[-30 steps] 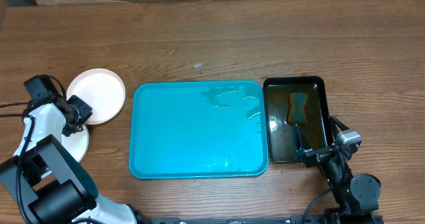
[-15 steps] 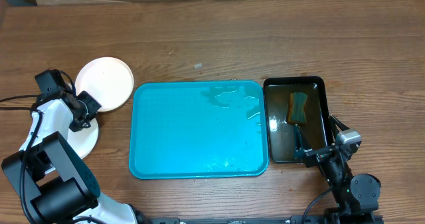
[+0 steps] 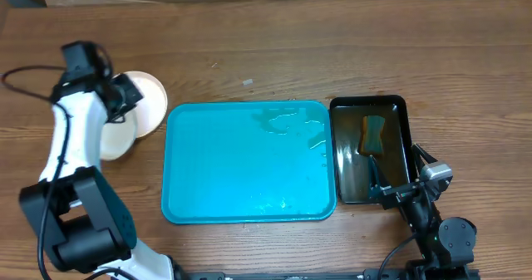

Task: Clean dirty plates on tray and stack at the side

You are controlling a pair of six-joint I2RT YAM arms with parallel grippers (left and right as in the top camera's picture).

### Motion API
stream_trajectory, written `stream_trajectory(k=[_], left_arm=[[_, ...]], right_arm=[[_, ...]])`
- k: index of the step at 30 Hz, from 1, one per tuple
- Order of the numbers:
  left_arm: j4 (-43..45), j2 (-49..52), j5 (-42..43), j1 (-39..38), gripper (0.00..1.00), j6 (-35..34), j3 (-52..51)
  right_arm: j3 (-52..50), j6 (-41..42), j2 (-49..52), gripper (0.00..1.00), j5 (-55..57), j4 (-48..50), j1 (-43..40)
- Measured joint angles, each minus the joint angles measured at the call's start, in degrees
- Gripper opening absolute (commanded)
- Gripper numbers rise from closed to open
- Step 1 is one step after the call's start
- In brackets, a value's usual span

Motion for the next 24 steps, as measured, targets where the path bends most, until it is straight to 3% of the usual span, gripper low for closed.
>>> stream_trajectory(k=[5,6,10,11,18,24], left_arm=[[6.19,3.13,-2.45,-6.49,0.06,0.17,0.11],[6.88,3.96,-2.69,-7.34,0.19,0.2,0.11],[7.78,7.32,-3.67,-9.11,0.92,0.15,0.11],[7.67,7.89,-3.87,-9.09,0.98,0.15,0.11],[-3.13,8.07,-2.36,-8.72,1.0,0.0,4.98],[-14.43,7.21,2.4,-10.56,0.88,-0.24,12.66]], right_arm=[[0.0,0.0,0.0,1.0,-0.02,-0.07,0.0],[0.0,0.02,0.0,1.0,-0.04,-0.02,0.0],[0.0,0.0,0.0,1.0,-0.02,-0.04,0.0],[0.0,0.0,0.0,1.0,-0.02,-0.02,0.0],[0.0,0.0,0.0,1.0,-0.02,-0.04,0.0],[0.0,0.0,0.0,1.0,0.0,-0.04,0.0]])
